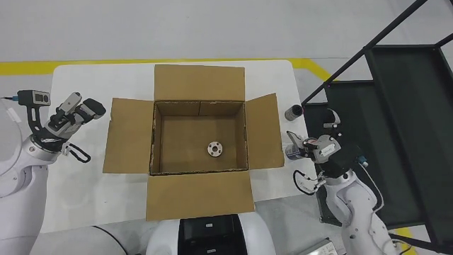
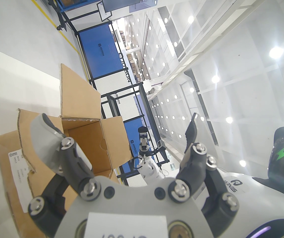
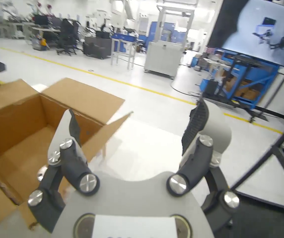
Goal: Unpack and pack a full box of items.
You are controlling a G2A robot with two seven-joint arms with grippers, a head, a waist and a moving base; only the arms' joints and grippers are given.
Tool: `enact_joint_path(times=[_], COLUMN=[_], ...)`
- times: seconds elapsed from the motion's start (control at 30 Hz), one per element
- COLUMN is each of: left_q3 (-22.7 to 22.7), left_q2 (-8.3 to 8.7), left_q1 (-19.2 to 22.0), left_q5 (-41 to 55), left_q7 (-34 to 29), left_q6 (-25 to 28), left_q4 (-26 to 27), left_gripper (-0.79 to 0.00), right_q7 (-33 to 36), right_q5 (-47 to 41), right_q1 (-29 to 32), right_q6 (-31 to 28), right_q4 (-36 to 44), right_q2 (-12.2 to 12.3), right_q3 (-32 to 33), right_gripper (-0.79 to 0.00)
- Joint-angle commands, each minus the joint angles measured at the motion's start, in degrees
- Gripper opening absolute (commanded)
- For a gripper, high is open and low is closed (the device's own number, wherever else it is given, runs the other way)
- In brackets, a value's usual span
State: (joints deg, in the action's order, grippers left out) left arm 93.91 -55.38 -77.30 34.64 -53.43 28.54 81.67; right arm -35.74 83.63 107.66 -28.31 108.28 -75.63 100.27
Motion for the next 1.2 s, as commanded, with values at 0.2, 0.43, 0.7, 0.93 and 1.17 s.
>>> enact_joint_path(times=[0.2,0.43,0.7,0.93,1.17], left_q3=[0.0,0.0,0.0,0.0,0.0], left_q2=[0.0,0.0,0.0,0.0,0.0], left_q1=[0.0,0.0,0.0,0.0,0.0], left_q5=[0.0,0.0,0.0,0.0,0.0], left_q7=[0.01,0.01,0.01,0.01,0.01], left_q6=[0.0,0.0,0.0,0.0,0.0], left_q4=[0.0,0.0,0.0,0.0,0.0], left_gripper=[0.0,0.0,0.0,0.0,0.0], right_q7=[0.15,0.15,5.42,21.57,50.8], right_q5=[2.62,2.62,6.46,4.23,-3.7], right_q1=[0.0,0.0,-0.8,-3.69,-13.25], right_q6=[2.14,2.14,-1.96,-12.89,-23.38], right_q4=[0.02,0.02,1.94,9.67,13.12], right_q2=[0.01,0.01,0.65,1.91,3.14], right_q3=[0.22,0.22,0.43,2.8,-1.46], right_gripper=[0.0,0.0,0.0,0.0,0.0])
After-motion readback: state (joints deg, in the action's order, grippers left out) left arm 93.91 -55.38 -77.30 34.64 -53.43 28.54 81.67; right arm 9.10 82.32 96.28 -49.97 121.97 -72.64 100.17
